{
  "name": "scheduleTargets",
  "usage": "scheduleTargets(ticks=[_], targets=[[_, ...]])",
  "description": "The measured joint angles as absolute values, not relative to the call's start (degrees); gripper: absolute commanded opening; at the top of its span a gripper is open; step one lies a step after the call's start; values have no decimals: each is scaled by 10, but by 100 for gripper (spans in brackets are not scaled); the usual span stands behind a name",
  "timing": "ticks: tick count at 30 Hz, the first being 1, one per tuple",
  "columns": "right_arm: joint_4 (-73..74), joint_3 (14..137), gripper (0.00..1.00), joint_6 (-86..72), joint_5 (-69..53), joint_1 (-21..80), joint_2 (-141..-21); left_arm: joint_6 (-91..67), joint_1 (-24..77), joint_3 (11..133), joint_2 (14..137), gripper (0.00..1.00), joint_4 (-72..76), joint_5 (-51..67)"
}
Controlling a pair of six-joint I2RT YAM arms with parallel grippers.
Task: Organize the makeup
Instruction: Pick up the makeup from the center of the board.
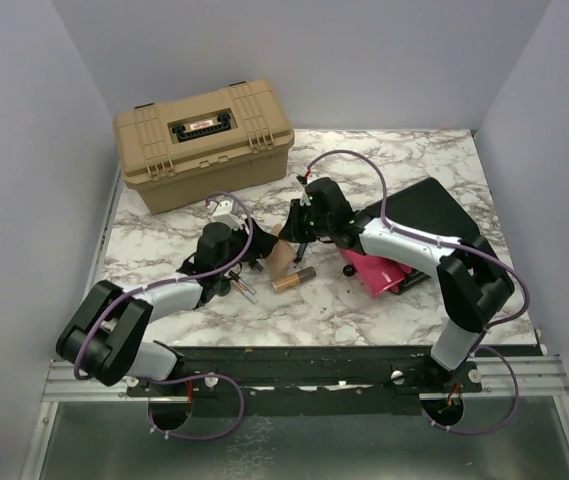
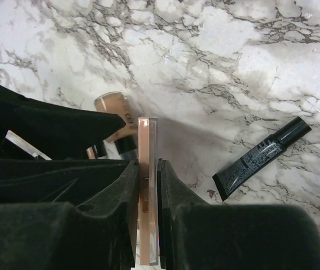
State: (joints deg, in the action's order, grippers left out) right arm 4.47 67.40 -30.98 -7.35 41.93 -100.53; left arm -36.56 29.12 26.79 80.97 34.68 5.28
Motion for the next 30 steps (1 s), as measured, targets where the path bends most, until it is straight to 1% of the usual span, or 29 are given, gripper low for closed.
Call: scheduleTargets(ticks=[3, 12, 16, 23, 30], targets=[[48, 674, 10, -310, -72, 420, -983, -368, 291, 260, 764, 65, 339, 47], [57, 671, 11, -316, -44, 420, -898, -370, 293, 224, 599, 86, 305, 29], [50, 655, 12, -335, -47, 406, -837, -373, 289, 202, 538, 87, 296, 33], [54, 662, 12, -343, -121, 358, -774, -384, 268, 202, 508, 87, 304, 123], [55, 633, 14, -371, -203, 344, -702, -414, 264, 244, 507, 81, 359, 269]])
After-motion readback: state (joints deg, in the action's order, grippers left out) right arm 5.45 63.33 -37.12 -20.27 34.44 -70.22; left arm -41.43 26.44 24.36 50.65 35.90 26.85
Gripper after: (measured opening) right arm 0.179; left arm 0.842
